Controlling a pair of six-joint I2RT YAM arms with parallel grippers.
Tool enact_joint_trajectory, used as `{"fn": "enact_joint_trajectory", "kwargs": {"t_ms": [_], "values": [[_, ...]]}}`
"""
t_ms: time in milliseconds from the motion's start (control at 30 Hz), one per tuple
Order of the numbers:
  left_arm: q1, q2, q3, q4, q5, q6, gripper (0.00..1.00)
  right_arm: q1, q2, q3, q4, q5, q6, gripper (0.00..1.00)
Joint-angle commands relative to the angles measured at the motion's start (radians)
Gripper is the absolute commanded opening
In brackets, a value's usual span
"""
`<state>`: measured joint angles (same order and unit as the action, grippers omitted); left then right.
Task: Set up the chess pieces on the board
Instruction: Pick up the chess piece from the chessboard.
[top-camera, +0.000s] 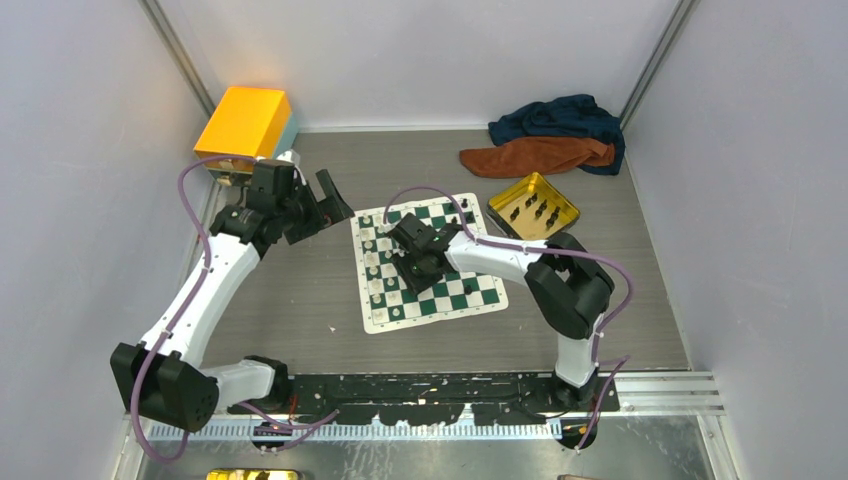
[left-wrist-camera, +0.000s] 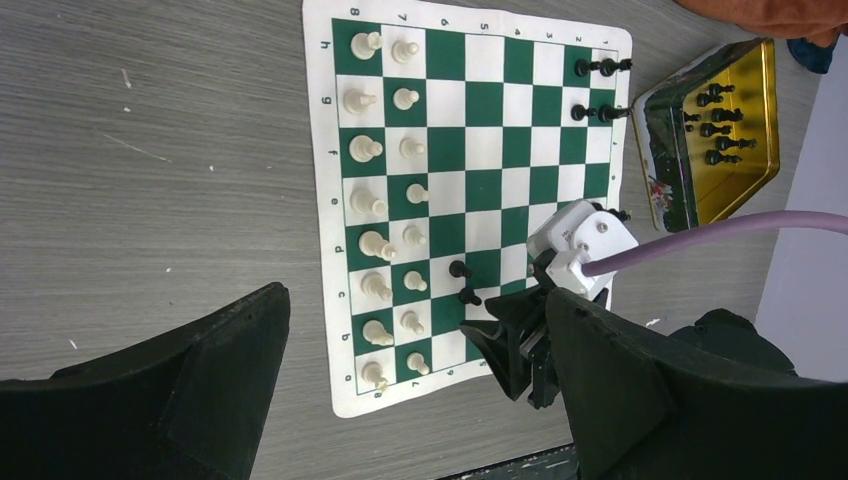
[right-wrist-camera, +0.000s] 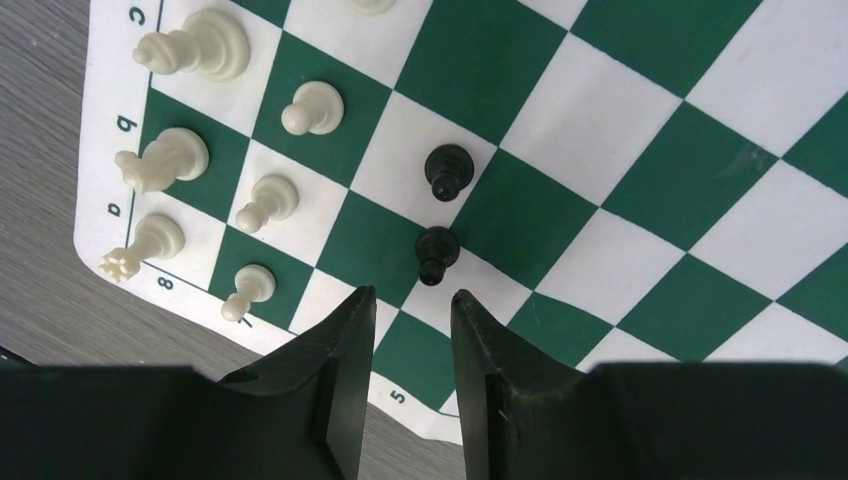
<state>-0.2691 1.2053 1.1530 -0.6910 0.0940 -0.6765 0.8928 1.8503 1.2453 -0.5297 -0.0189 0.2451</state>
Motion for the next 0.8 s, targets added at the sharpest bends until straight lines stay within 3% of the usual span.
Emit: {"fn": "enact_joint_trajectory", "kwargs": {"t_ms": [0,367,767], "values": [[-0.004,-0.033,0.002,0.034,-0.01,0.011,1.0,0.0,0.012,0.059,0.033,0.016,-0.016,0.4],[-0.004,-0.034,-0.004,0.038,-0.011,0.026,1.0,-0.004,0.042,0.089,0.026,0.06,-0.024,0.36],[-0.004,-0.028,-0.002,0.043,-0.011,0.033,1.0,-0.015,0.045,0.091,0.011,0.061,-0.021,0.23]]}}
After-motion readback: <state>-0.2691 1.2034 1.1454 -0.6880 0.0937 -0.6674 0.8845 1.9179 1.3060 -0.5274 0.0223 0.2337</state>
